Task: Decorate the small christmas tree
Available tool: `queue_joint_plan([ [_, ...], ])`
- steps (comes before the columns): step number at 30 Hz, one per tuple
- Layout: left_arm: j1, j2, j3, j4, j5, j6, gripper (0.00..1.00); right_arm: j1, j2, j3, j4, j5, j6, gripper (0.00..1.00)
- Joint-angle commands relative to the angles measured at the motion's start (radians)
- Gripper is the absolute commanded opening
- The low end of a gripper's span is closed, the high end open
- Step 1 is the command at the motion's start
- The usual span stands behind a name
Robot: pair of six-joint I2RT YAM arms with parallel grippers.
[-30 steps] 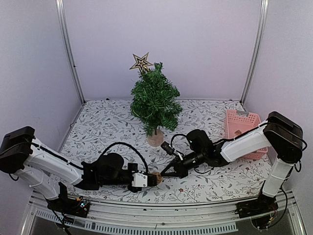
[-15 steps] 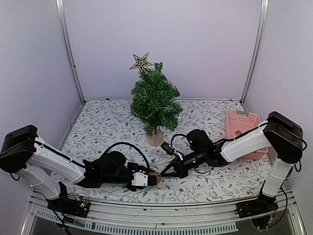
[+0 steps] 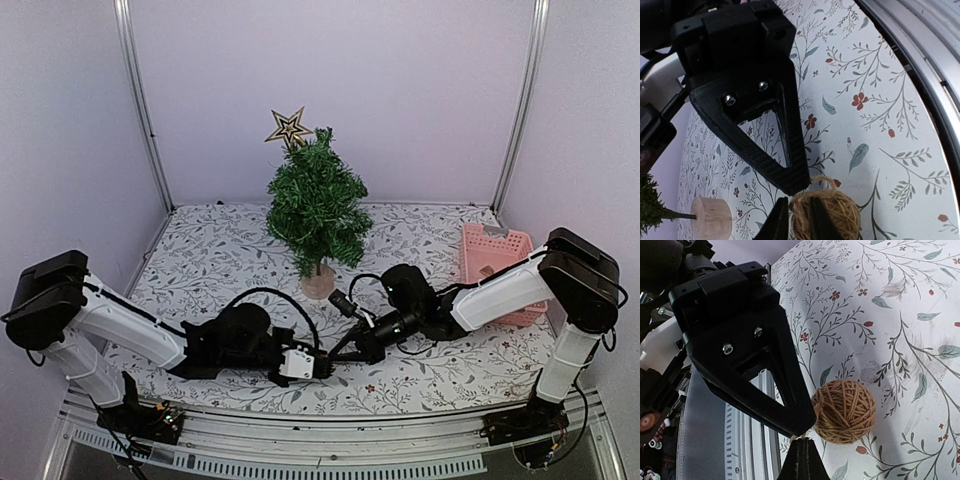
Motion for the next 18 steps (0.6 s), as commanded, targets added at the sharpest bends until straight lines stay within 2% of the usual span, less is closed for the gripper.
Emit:
queue_joint_plan([
  [1, 0.01, 0.005, 0.022, -0.04, 0.031, 0.008, 0.1, -0.004, -0.005, 0.008, 0.011, -0.014, -0.016, 0.0],
  [5, 0.01, 0.0, 0.029, -0.07, 0.044, 0.003, 0.0, -0.003, -0.008, 0.005, 0.01, -0.012, -0.019, 0.0],
  [13, 0.01, -0.063, 0.009, -0.051, 0.015, -0.085, 0.0, -0.003, -0.014, -0.005, 0.004, 0.002, -0.016, 0.02],
  [18, 0.016, -0.103, -0.035, 0.008, -0.021, -0.17, 0.0, -0.014, -0.035, -0.023, 0.014, 0.035, -0.01, 0.33],
])
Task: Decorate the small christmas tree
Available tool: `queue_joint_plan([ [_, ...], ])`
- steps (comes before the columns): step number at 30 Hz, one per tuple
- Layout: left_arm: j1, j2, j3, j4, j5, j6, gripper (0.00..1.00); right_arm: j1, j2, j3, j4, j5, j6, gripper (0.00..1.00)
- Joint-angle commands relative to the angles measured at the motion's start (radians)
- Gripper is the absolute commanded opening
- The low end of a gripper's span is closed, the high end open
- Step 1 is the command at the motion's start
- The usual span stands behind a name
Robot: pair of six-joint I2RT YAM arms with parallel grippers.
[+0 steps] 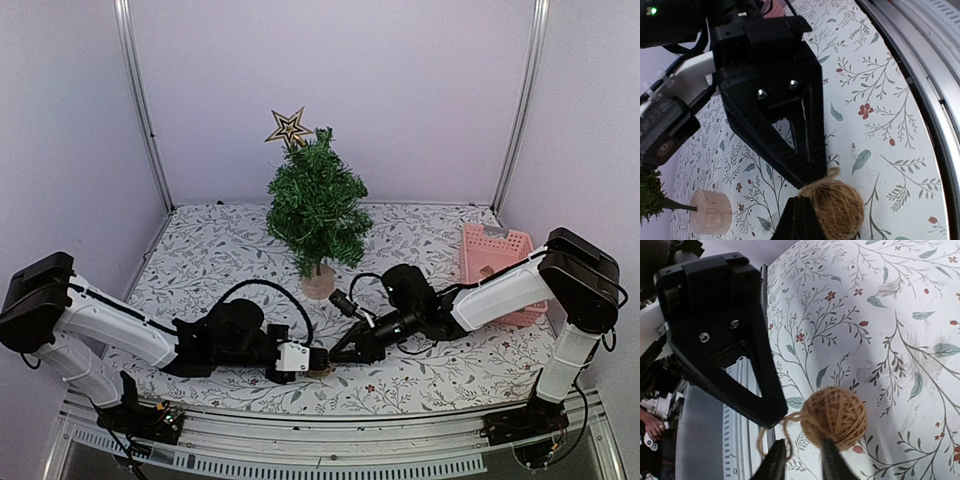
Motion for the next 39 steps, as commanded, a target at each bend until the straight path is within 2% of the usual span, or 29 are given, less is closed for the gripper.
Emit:
queue_joint_plan([
  [1, 0.016, -0.042, -0.037, 0.057, -0.018, -0.098, 0.0, -0.015, -0.041, -0.028, 0.021, 0.035, -0.002, 0.4],
  [4, 0.024, -0.044, -0.051, 0.064, -0.003, -0.143, 0.0, -0.028, -0.076, -0.05, 0.039, 0.065, 0.003, 0.56],
  [10, 0.05, -0.028, -0.063, 0.091, 0.041, -0.22, 0.0, -0.034, -0.151, -0.102, 0.062, 0.114, -0.012, 0.7],
  [19, 0.086, -0.034, -0.098, 0.172, 0.069, -0.348, 0.0, -0.027, -0.158, -0.139, 0.151, 0.101, -0.082, 0.68],
  [30, 0.122, -0.014, -0.114, 0.208, 0.096, -0.42, 0.0, 0.058, -0.019, -0.077, 0.262, 0.167, -0.142, 0.66],
  [39, 0.151, -0.005, -0.128, 0.232, 0.109, -0.47, 0.0, 0.064, 0.044, -0.058, 0.372, 0.214, -0.134, 0.63],
])
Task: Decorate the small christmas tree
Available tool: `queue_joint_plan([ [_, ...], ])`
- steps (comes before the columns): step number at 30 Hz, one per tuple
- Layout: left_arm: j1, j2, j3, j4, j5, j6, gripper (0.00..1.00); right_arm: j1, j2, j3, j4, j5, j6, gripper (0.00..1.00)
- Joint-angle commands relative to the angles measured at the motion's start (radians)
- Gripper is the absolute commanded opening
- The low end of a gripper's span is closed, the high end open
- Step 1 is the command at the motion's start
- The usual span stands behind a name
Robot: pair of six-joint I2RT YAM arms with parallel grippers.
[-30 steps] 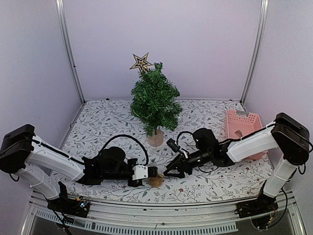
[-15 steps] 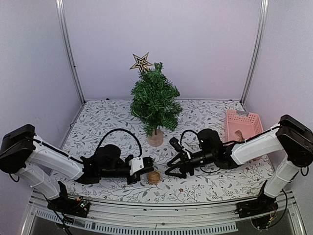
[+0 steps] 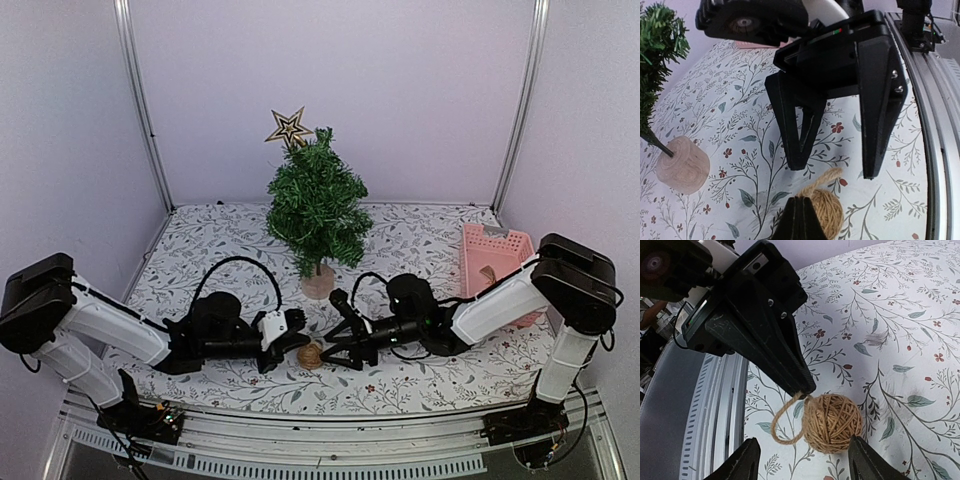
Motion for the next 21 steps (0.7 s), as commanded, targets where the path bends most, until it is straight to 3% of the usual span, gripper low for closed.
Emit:
queue_joint_plan([
  [1, 0.027, 0.017, -0.015, 0.04, 0.02, -0.042, 0.0, 0.005, 0.042, 0.028, 0.085, 0.031, -0.005, 0.63],
  [6, 0.046, 0.022, -0.018, 0.052, 0.028, -0.069, 0.0, 0.009, 0.043, 0.003, 0.115, 0.035, -0.016, 0.66],
  [12, 0.079, 0.039, -0.031, 0.087, 0.036, -0.121, 0.0, 0.008, 0.102, 0.073, 0.121, 0.024, -0.028, 0.59],
  [21, 0.102, 0.043, -0.034, 0.102, 0.049, -0.146, 0.0, 0.009, 0.162, 0.128, 0.151, 0.027, -0.019, 0.56],
])
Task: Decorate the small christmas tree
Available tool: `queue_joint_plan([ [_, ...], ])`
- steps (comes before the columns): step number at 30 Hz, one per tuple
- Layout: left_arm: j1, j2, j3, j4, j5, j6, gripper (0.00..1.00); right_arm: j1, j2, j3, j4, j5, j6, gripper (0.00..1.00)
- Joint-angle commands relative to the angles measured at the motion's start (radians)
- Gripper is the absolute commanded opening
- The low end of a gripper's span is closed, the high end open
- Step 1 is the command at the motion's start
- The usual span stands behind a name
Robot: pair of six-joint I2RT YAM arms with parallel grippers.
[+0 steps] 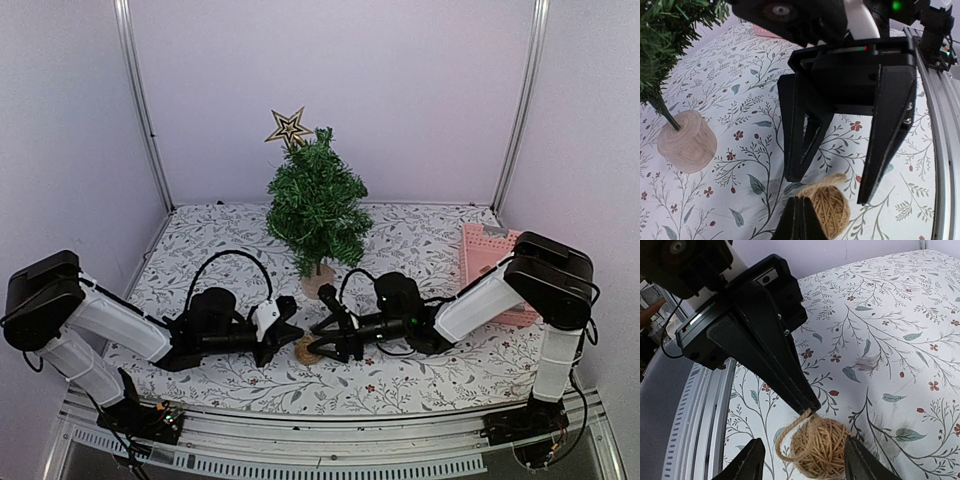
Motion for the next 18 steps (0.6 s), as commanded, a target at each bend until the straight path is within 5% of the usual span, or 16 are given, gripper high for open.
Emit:
queue_joint_plan([
  [1, 0.025, 0.009, -0.012, 0.044, 0.02, -0.027, 0.0, 0.008, 0.036, 0.047, 0.046, 0.004, -0.002, 0.55],
  [4, 0.029, 0.007, -0.014, 0.043, 0.024, -0.032, 0.0, 0.009, 0.055, 0.056, 0.049, 0.007, -0.002, 0.49],
  [14, 0.04, -0.028, -0.026, 0.024, 0.007, -0.031, 0.0, 0.008, 0.036, 0.022, 0.041, 0.046, 0.0, 0.05],
  [18, 0.043, -0.037, -0.032, 0.021, -0.001, -0.031, 0.0, 0.009, 0.013, 0.01, 0.025, 0.054, 0.012, 0.0],
])
